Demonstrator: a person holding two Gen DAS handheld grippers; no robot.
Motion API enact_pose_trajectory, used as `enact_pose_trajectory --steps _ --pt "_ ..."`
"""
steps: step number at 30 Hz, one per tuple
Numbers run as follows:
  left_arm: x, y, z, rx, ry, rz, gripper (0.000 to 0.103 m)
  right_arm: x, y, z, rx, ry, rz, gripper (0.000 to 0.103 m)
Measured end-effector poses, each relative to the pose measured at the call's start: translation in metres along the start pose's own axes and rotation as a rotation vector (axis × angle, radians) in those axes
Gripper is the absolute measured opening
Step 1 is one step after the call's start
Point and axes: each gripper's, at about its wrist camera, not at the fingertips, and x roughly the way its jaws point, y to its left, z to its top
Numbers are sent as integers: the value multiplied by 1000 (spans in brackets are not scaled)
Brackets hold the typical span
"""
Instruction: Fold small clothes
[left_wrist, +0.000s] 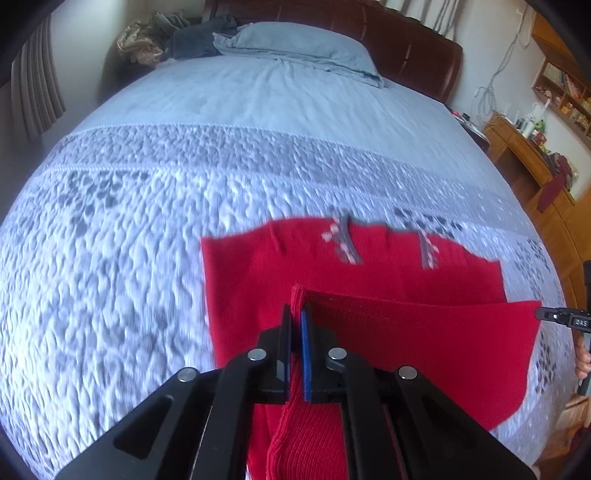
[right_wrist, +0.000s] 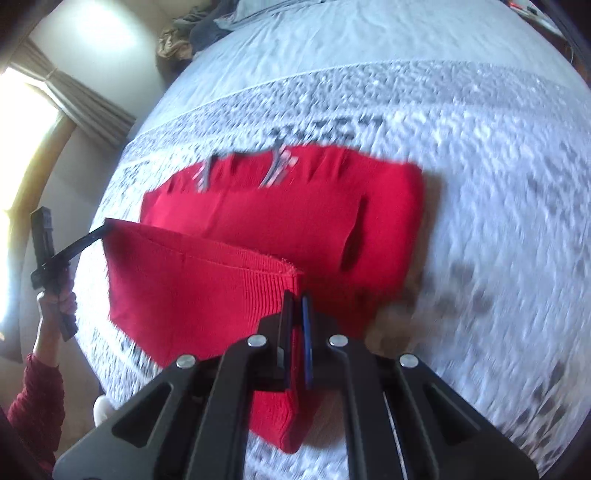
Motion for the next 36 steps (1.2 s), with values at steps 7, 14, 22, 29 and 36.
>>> enact_pose_trajectory --steps 7,14,22,29,36 --pt "39 7 69 -48 -43 52 5 21 -17 81 39 -30 -56 3" --pt "114 30 89 -124 30 138 5 88 -42 126 89 43 -133 3" --pt "145 34 55 -67 99 177 15 131 -53 107 93 95 -223 11" --pt "80 26 18 -30 89 146 51 72 -38 48 24 75 -132 39" --pt "31 27 -66 -54 177 93 55 49 -22 -59 -42 186 -27 40"
